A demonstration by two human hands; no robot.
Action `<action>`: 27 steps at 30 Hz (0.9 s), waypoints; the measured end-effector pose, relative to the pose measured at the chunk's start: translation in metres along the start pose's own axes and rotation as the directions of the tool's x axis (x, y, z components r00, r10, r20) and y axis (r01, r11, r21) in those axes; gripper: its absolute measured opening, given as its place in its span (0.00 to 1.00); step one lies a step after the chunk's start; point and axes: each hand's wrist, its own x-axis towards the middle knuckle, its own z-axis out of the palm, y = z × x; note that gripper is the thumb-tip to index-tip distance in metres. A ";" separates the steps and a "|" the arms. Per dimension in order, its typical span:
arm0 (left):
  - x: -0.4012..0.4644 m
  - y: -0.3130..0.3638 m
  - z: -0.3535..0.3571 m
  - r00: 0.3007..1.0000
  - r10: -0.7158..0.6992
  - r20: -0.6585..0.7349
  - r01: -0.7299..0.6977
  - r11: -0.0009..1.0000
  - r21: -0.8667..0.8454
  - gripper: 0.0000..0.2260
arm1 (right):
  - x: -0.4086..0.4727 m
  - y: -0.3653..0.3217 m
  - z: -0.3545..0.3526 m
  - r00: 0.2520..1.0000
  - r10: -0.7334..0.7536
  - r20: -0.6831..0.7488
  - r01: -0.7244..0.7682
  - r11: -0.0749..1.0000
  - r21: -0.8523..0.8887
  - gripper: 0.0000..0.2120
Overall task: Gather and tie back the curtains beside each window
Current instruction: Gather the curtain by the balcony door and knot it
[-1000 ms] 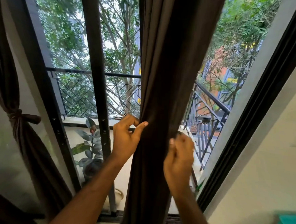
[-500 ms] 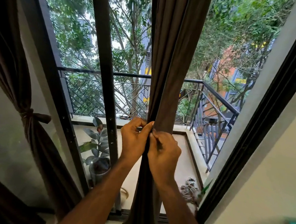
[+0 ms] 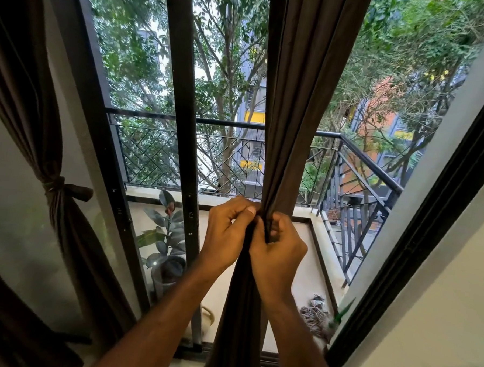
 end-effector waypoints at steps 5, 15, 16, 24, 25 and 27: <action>-0.010 -0.006 -0.003 0.989 -0.115 -0.097 0.114 0.993 -0.012 0.08 | 0.005 0.004 -0.001 0.998 0.063 -0.028 -0.061 0.997 0.040 0.10; -0.019 -0.005 0.008 0.966 -0.145 -0.214 0.158 0.986 0.046 0.04 | 0.007 0.008 0.004 0.995 0.089 0.035 -0.093 0.991 0.100 0.07; -0.016 -0.001 0.010 0.959 -0.159 -0.236 0.176 0.983 0.050 0.04 | 0.006 0.007 0.004 0.997 0.061 0.056 -0.066 0.992 0.108 0.05; -0.006 0.008 0.022 0.943 -0.153 -0.294 0.216 0.957 0.195 0.11 | 0.006 0.011 0.009 0.992 -0.001 0.122 -0.013 0.994 0.111 0.10; -0.005 0.008 0.024 0.939 -0.169 -0.299 0.233 0.953 0.193 0.11 | 0.006 0.010 0.009 0.991 0.002 0.131 -0.018 0.993 0.117 0.11; -0.003 0.010 0.026 0.933 -0.186 -0.310 0.250 0.950 0.185 0.12 | 0.005 0.007 0.010 0.988 0.005 0.154 -0.023 0.993 0.118 0.13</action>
